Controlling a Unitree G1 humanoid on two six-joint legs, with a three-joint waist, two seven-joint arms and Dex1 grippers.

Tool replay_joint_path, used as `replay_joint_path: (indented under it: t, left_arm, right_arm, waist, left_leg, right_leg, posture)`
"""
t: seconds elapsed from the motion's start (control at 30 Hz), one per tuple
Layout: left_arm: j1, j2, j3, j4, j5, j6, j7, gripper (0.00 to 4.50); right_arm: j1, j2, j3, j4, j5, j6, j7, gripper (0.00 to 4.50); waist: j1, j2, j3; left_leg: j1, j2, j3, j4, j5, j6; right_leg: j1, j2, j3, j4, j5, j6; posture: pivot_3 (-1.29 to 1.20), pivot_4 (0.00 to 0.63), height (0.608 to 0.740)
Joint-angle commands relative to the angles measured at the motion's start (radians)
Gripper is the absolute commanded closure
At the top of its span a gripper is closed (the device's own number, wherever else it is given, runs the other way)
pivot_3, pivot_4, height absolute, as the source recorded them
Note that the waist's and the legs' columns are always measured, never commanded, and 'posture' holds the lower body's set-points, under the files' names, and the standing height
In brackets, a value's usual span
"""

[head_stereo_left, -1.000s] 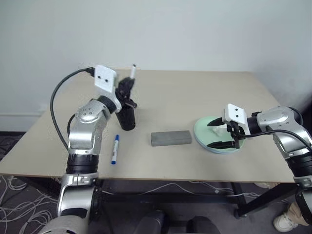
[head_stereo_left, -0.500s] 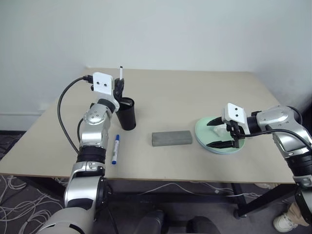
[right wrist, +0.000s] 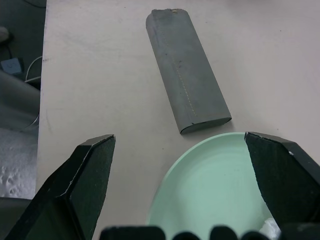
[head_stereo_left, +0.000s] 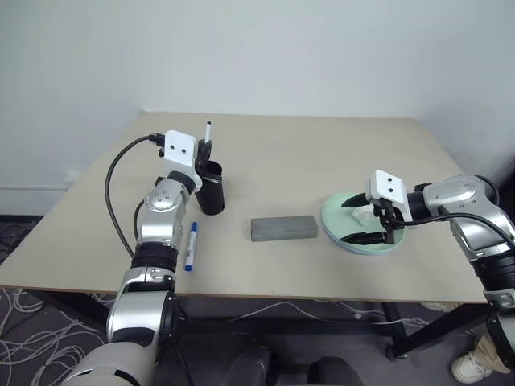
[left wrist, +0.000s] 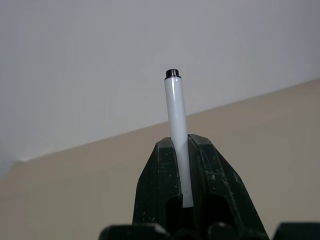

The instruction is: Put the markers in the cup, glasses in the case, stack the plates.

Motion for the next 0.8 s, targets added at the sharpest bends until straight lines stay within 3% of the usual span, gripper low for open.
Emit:
replay_joint_path:
  t: [0.03, 0.4, 0.6, 0.8]
  left_arm:
    - [-0.005, 0.008, 0.000, -0.024, 0.004, -0.014, -0.003, 3.69]
    - [0.066, 0.022, 0.012, -0.206, -0.026, 0.086, -0.021, 0.02]
    - [0.122, 0.056, 0.011, -0.454, -0.046, 0.250, -0.050, 0.02]
    - [0.126, 0.091, 0.037, -0.694, -0.114, 0.537, -0.036, 0.02]
  right_arm:
    - [-0.036, 0.003, -0.021, -0.006, -0.001, -0.008, -0.007, 0.00]
    - [-0.082, 0.013, -0.072, 0.046, 0.058, 0.030, 0.008, 0.00]
    - [-0.118, 0.029, -0.152, 0.107, 0.152, 0.048, 0.046, 0.00]
    - [-0.144, 0.032, -0.207, 0.156, 0.212, 0.044, 0.078, 0.00]
  waist:
    - [0.000, 0.000, 0.000]
    - [-0.001, 0.000, 0.000]
    - [-0.002, 0.000, 0.000]
    - [-0.002, 0.000, 0.000]
  left_leg:
    - [0.000, 0.000, 0.000, 0.000, 0.000, 0.000]
    - [0.000, 0.000, 0.000, 0.000, 0.000, 0.000]
    - [0.000, 0.000, 0.000, 0.000, 0.000, 0.000]
    - [0.000, 0.000, -0.001, 0.000, 0.000, 0.000]
  right_leg:
    - [0.000, 0.000, 0.000, 0.000, 0.000, 0.000]
    - [0.000, 0.000, 0.000, 0.000, 0.000, 0.000]
    - [0.000, 0.000, 0.000, 0.000, 0.000, 0.000]
    - [0.000, 0.001, 0.000, 0.000, 0.000, 0.000]
  posture:
    - [0.00, 0.000, 0.709]
    - [0.00, 0.000, 0.709]
    - [0.00, 0.000, 0.709]
    - [0.00, 0.000, 0.709]
